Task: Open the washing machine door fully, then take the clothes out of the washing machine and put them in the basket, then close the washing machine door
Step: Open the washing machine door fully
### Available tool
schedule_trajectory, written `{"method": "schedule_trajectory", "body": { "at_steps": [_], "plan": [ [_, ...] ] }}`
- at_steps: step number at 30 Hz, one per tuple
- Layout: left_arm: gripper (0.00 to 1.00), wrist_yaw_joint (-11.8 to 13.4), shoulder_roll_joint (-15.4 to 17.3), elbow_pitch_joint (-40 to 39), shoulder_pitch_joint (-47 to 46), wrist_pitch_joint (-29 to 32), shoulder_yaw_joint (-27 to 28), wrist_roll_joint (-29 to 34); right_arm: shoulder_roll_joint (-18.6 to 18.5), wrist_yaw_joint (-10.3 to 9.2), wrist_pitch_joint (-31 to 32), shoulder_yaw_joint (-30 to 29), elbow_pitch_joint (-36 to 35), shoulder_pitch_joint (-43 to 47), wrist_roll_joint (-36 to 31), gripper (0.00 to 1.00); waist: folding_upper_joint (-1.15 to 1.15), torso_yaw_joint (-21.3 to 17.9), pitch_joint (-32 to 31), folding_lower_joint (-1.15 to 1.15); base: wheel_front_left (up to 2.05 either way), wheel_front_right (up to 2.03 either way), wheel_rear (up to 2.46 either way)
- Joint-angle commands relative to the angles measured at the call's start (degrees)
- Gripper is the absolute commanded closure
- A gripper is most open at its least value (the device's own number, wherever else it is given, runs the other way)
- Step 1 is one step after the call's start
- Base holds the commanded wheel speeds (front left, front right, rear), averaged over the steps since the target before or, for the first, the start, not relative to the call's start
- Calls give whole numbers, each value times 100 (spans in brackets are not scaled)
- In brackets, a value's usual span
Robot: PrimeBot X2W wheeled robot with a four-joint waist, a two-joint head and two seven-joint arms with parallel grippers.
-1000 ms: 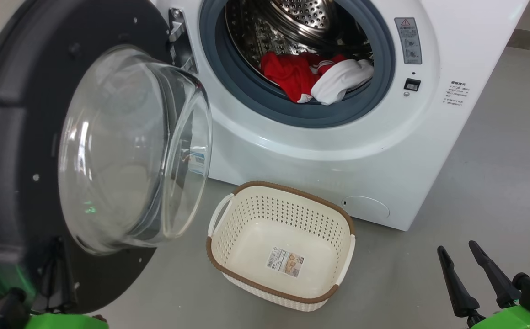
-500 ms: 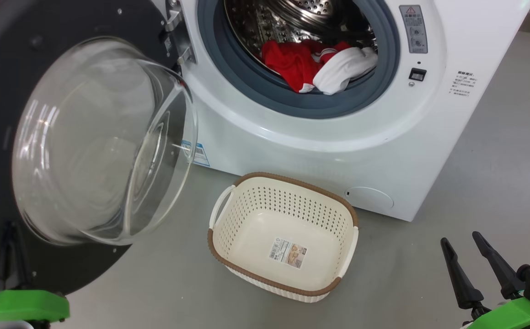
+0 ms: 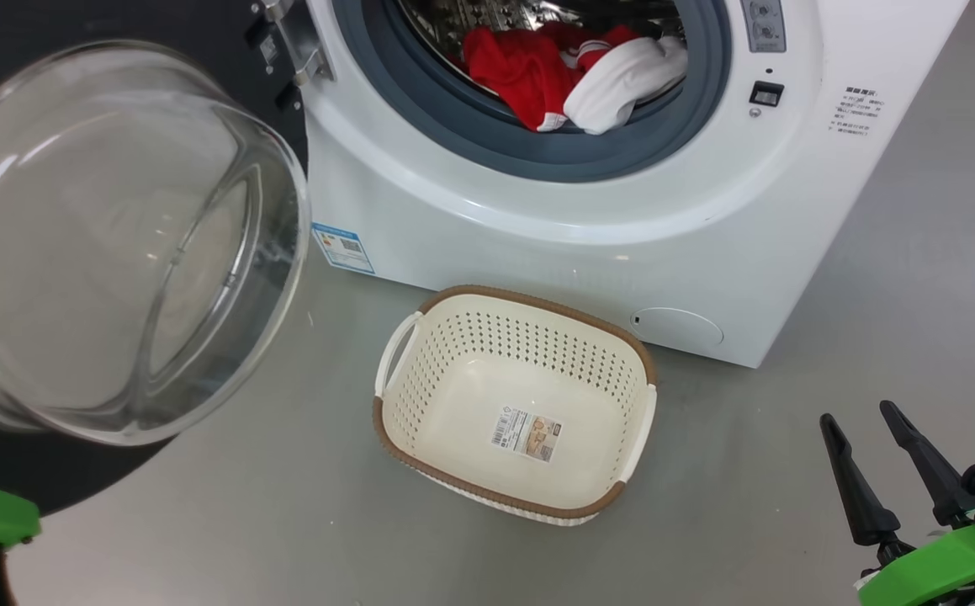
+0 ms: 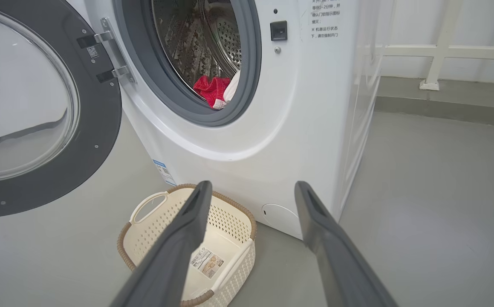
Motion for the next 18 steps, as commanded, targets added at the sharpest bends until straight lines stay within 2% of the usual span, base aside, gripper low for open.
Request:
{"method": "schedule_trajectory", "body": {
  "at_steps": [1,11,18],
  "plan": [
    [100,36,372,-70,-196,-28,290,102,-148,36,-54,129,-147,-170,-5,0,0,-28,38,0,0,0,0],
    [100,45,501,185,-470,-28,719,250,-244,36,-54,166,-186,-314,0,0,0,-98,302,0,0,0,0],
    [100,-38,662,476,-699,-28,924,307,-283,36,-54,199,-201,-381,-1,0,0,-117,424,0,0,0,0]
  ]
}}
